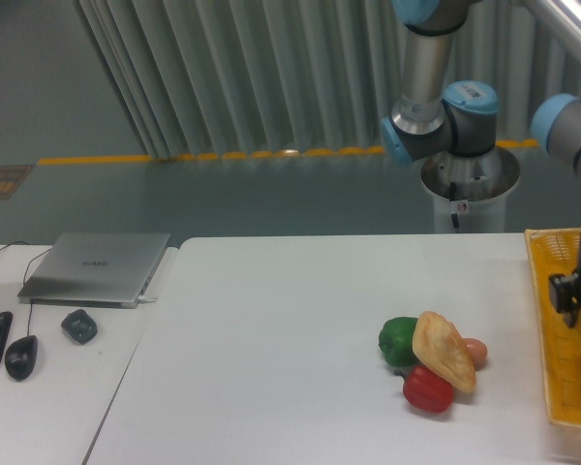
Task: Place the yellow pepper on the table
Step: 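Lift the yellow pepper out of the crate and carry it over the table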
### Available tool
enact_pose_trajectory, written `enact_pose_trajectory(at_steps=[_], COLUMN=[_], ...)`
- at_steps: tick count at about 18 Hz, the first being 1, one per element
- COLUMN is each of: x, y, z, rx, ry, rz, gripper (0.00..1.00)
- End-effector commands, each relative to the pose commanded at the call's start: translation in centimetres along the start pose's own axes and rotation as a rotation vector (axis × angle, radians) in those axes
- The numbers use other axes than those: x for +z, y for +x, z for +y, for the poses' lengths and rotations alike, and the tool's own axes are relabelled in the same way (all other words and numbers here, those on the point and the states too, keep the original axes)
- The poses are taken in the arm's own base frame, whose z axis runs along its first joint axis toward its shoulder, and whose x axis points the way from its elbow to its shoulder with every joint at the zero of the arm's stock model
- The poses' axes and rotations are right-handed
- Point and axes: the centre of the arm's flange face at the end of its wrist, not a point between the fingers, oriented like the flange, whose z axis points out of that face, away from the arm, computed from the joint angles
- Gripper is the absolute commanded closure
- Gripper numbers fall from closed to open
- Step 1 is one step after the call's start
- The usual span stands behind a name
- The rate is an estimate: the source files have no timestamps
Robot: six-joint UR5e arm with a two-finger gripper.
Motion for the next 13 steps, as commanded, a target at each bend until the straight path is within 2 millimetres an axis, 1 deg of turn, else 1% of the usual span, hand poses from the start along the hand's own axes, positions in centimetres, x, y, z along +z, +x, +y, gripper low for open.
enact_pose_trajectory(at_steps=[1, 3, 4, 5, 7, 12, 13], x=[0.5, 1.3, 1.4, 2.0, 2.8, 5.2, 5.7], y=[1.1, 2.2, 3.5, 4.7, 6.1, 11.6, 12.3], z=[0.3, 1.1, 1.7, 2.0, 2.7, 4.4, 4.7], rx=[0.072, 0.186, 0.235, 0.281, 0.345, 0.467, 0.497], ry=[-0.031, -0.083, -0.096, -0.111, -0.138, -0.265, -0.287], rz=[0.008, 0.025, 0.029, 0.035, 0.027, -0.038, -0.049], gripper=[0.44, 0.44, 0.44, 0.44, 0.44, 0.44, 0.44])
